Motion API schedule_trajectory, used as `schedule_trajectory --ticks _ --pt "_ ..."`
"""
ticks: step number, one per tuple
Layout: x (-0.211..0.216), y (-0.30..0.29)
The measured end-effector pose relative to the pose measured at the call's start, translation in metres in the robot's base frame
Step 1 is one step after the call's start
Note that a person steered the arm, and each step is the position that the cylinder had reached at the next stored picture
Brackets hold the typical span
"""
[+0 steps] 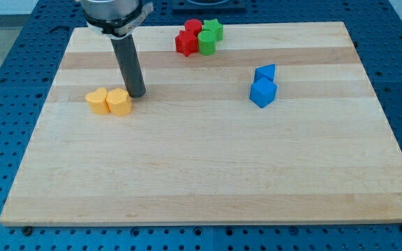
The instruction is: Move the yellow hexagon along with yellow heart to the center left
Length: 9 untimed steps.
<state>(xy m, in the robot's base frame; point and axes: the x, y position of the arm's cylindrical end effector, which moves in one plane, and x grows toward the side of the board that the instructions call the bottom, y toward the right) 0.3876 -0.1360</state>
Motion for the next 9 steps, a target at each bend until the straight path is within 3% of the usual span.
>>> schedule_trajectory --ticks 5,9 --pt "0.029 0.030" --pt "0.029 -0.031"
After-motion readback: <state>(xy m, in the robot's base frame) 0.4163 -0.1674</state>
